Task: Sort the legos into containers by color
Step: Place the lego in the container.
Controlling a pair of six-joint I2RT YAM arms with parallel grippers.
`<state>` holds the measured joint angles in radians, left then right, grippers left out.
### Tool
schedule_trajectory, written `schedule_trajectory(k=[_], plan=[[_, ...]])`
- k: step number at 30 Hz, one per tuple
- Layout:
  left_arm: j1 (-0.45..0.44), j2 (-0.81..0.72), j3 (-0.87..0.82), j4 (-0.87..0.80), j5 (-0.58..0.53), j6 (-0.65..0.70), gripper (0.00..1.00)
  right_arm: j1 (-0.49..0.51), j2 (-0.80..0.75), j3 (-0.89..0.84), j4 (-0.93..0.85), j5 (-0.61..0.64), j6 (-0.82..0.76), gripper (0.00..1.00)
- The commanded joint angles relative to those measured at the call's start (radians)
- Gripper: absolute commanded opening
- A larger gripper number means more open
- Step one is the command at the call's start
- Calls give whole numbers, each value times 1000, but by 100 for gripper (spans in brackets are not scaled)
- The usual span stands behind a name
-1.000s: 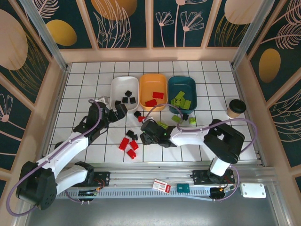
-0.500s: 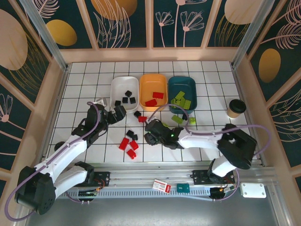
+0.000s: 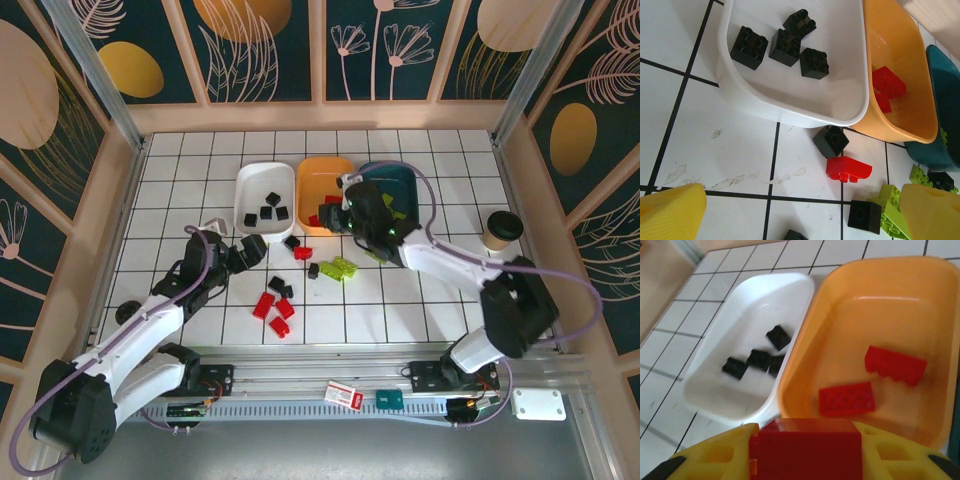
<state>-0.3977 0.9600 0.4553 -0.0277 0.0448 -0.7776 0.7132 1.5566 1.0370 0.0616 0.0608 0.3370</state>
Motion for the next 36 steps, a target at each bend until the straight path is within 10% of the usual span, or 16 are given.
schedule_trajectory(k=[1, 12, 18, 36], plan=[[-1, -20, -23, -16, 16, -23, 98, -19, 148, 121, -10, 10, -47, 23], [0, -50, -43, -35, 8, -29, 98, -73, 497, 441, -99, -1, -72, 30], [-1, -63, -56, -42, 1, -37, 98, -83, 544, 491, -120, -19, -61, 50], [-1, -117, 10, -124, -43, -9, 98, 142, 61, 55, -20, 16, -115, 68]])
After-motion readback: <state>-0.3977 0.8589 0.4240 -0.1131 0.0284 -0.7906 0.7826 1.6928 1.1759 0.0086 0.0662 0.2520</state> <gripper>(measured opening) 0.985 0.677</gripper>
